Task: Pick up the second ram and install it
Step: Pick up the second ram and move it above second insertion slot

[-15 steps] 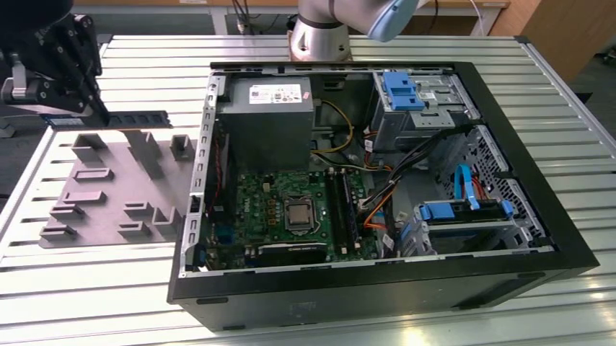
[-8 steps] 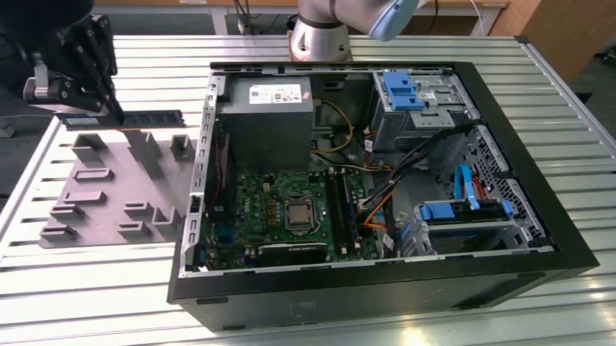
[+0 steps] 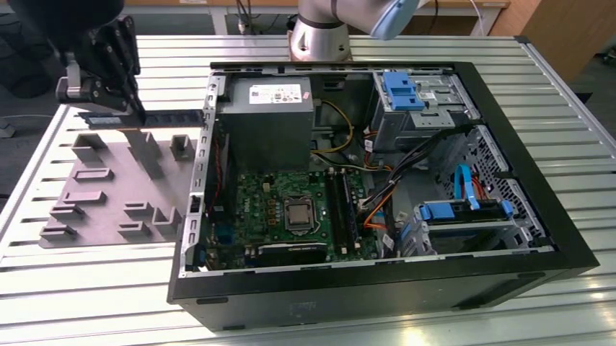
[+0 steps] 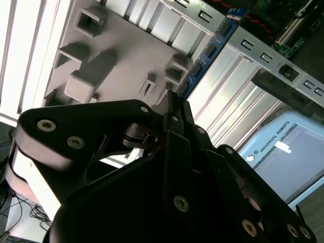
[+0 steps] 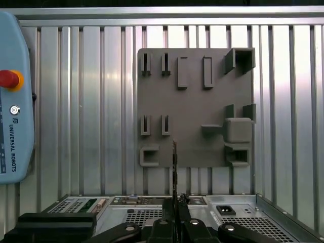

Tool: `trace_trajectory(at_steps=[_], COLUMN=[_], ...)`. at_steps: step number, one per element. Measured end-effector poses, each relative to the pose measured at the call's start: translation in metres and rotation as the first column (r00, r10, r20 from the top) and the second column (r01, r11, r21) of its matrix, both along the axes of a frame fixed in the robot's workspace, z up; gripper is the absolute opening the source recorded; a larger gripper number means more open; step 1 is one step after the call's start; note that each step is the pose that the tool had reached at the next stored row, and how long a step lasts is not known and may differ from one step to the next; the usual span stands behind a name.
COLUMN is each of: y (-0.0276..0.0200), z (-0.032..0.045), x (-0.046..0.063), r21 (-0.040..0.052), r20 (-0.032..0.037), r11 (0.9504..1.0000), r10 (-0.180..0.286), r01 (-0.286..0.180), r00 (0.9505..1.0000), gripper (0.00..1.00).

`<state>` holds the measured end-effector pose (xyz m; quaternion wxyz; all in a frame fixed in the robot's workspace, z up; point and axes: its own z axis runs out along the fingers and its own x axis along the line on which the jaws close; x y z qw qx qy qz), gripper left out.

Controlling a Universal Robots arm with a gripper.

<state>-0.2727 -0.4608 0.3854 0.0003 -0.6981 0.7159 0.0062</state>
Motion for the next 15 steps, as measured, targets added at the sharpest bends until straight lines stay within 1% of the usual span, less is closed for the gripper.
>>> trace_trajectory(at_steps=[15], y=[0.0], z=[0.0], x=[0.048], r21=[0.0], r20=[-0.0001], r11=[1.0], r10=[0.001], r01=[-0.001], r00=[1.0], gripper=[0.14])
